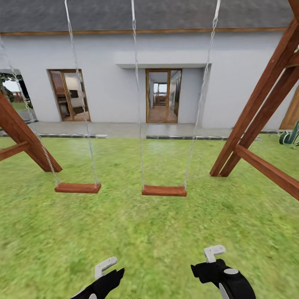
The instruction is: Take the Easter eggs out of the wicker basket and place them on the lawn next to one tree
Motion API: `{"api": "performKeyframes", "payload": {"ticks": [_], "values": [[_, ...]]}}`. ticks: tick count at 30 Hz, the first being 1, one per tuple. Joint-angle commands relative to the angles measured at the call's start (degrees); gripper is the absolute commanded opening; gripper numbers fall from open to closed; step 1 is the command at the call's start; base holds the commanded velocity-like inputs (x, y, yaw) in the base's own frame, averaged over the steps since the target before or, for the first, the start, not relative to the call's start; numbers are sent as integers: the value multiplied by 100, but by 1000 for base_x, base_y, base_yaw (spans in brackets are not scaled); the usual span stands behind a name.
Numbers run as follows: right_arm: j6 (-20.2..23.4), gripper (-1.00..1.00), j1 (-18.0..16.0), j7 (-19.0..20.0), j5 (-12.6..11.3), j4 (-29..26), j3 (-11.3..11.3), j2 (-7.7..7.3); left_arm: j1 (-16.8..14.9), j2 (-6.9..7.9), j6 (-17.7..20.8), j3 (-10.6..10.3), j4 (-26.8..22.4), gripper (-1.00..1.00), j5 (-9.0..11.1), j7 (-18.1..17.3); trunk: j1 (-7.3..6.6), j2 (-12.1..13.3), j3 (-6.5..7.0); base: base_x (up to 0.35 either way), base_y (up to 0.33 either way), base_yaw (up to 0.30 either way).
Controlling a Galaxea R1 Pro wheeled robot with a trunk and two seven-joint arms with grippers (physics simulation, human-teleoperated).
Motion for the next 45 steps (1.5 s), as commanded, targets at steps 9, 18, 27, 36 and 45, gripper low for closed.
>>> {"api": "performKeyframes", "payload": {"ticks": [9, 18, 27, 36, 45], "values": [[29, 100, -4, -2, 3, 5, 36, -4, 2, -8, 29, 38, -10, 100, 59, 36, 0, -4, -29, 0, 0, 273], [22, 100, -4, -2, 14, 17, 44, 0, -2, -8, 36, 49, 7, 100, 59, 38, 0, -4, -50, 0, 15, 274], [29, 100, -34, -5, 28, 119, 38, 8, -2, -3, 41, 197, 18, 100, 84, 37, 0, -4, -61, 0, 226, 278], [34, 100, -58, -19, 37, 160, 44, 70, 10, -4, 35, 439, 4, 100, 212, 37, 0, -4, -62, 0, 279, 285], [148, 100, -483, -30, 48, 218, 486, 548, 14, 124, 83, 1155, -218, 100, 416, 23, 0, -4, -62, 0, 280, 286]]}}
